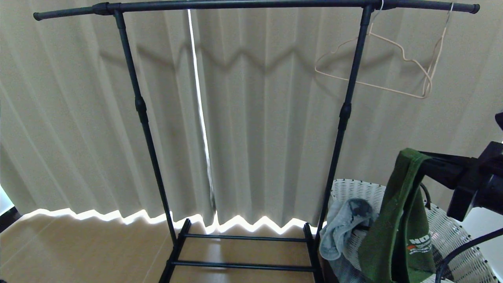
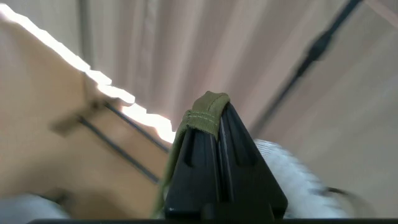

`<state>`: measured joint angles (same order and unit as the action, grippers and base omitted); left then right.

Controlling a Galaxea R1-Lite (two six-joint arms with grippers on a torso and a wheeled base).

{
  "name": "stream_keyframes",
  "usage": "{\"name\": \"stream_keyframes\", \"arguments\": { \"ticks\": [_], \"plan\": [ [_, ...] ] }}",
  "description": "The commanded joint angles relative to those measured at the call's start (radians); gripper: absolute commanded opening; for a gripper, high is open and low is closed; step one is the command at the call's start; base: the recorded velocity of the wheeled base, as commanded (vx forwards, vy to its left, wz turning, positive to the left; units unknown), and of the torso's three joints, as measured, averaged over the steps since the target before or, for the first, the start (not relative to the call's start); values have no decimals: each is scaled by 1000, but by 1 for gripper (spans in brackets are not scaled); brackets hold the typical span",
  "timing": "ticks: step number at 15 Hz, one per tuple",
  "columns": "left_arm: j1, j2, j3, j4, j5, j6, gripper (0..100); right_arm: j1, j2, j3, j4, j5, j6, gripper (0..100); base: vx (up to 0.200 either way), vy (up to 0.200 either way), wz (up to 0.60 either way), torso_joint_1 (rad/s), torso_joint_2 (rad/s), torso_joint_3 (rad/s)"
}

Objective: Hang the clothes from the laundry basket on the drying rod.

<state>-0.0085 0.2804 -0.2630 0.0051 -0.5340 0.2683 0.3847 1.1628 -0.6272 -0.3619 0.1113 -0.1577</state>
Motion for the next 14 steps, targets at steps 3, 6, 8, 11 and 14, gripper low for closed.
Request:
{"name": "stream_keyframes", "arguments": {
  "ticks": [3, 6, 8, 11, 14],
  "plan": [
    [-123, 617, -242, -274, 55, -60, 100, 43, 67, -114, 4, -1, 66, 0, 0, 0, 0, 0, 0, 0],
    [-326, 761, -355, -290, 227, -121, 100, 54, 87, -160, -6, 1, 70, 0, 0, 0, 0, 0, 0, 0],
    [-605, 908, -377, -392, 437, -225, 100, 63, 104, -184, -6, 1, 99, 0, 0, 0, 0, 0, 0, 0],
    [-854, 1109, -380, -508, 597, -302, 100, 99, 101, -201, -8, 2, 125, 0, 0, 0, 0, 0, 0, 0],
    [-1010, 1304, -438, -582, 667, -386, 100, 143, 100, -204, -8, 13, 184, 0, 0, 0, 0, 0, 0, 0]
  ]
}}
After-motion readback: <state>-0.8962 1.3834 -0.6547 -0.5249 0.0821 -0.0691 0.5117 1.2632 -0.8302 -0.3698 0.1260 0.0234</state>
